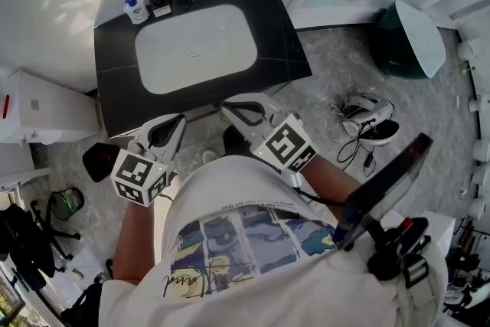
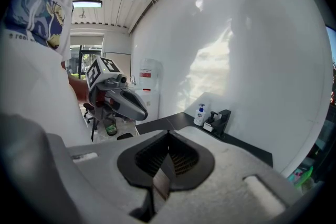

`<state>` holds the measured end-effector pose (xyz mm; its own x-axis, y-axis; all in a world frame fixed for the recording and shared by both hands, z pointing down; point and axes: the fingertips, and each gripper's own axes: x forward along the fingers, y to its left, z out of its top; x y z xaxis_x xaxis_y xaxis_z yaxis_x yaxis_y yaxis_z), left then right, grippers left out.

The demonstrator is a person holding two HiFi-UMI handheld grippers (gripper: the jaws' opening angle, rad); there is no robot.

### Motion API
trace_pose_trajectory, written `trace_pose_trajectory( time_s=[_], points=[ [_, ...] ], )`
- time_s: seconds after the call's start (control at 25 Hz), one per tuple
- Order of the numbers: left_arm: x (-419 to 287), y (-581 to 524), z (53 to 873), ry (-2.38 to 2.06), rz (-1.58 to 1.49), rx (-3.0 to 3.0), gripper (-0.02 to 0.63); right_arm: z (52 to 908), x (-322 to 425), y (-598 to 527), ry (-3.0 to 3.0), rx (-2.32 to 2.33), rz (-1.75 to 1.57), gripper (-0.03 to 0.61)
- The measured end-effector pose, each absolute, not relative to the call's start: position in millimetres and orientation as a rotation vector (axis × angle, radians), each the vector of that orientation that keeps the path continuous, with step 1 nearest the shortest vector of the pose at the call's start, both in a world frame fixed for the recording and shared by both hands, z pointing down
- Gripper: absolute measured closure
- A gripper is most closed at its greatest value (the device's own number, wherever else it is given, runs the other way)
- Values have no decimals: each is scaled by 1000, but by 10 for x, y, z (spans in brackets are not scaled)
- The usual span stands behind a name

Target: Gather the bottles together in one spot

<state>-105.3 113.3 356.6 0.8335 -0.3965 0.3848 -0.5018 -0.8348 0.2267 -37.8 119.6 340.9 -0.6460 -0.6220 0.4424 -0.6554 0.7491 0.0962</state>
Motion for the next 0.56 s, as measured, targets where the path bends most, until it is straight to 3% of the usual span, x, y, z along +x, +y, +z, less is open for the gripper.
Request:
trace_pose_trajectory(
  time_s=[0.56],
  points=[
    [-1149, 1058, 3600, -696, 453, 2678, 611, 3438, -483, 1120, -2488, 936, 93, 577]
  ],
)
